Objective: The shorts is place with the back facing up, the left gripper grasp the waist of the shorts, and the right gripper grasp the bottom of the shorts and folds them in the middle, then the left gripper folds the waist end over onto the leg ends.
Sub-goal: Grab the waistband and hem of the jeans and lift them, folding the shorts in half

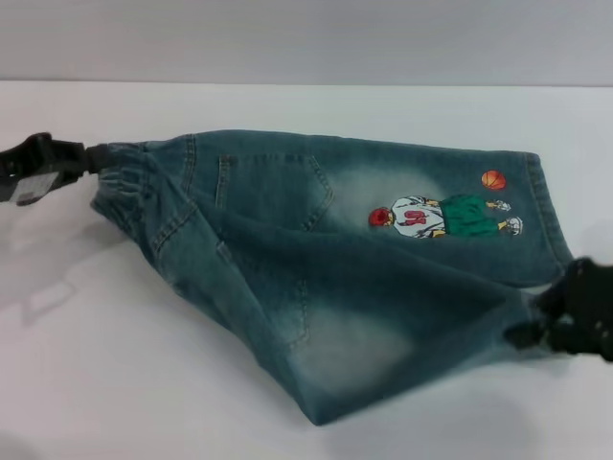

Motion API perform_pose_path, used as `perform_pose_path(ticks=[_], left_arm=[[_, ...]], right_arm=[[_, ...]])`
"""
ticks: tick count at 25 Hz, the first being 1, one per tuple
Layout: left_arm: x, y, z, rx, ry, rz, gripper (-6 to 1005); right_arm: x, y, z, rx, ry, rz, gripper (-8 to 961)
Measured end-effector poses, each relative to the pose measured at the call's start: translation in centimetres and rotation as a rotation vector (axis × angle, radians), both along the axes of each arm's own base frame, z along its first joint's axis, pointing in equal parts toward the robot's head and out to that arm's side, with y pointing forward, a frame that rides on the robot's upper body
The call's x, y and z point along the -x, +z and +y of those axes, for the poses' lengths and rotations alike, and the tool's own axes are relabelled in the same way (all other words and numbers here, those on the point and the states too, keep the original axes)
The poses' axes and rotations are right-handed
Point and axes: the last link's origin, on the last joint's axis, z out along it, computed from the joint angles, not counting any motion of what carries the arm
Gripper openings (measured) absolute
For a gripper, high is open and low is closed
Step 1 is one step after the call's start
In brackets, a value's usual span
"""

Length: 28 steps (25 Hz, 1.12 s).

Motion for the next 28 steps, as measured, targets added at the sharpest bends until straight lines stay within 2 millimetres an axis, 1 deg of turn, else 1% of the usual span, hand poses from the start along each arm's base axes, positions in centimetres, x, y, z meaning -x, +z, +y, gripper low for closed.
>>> perform_pose_path(ticks=[5, 10, 13, 18, 21, 28], left_arm=[[0.2, -1.3, 0.5, -0.032, 0.012, -0.009, 89], [0.7, -2.3, 1.3, -0.079, 0.048, 0.027, 97], [1.0, -3.0, 2.0, -0.094, 0.067, 0.052, 101], [1.7, -3.3, 3.1, -0.146, 0.106, 0.109, 108], [2.0, -3.5, 3.6, -0.171, 0.121, 0.135, 113], [2.0, -3.5, 4.5, -0.224, 0.126, 0.154, 124]], right_arm=[[-1.2, 1.4, 0.1, -0.174, -0.026, 0.156, -1], [-2.7, 1.5, 0.9, -0.347, -0.1, 0.231, 0], [-3.4, 1.3, 1.7, -0.431, -0.151, 0.249, 0], [-4.4, 1.4, 3.0, -0.559, -0.222, 0.261, 0], [-4.9, 1.0, 3.9, -0.627, -0.26, 0.24, 0], [-5.0, -0.2, 6.0, -0.734, -0.315, 0.192, -1]])
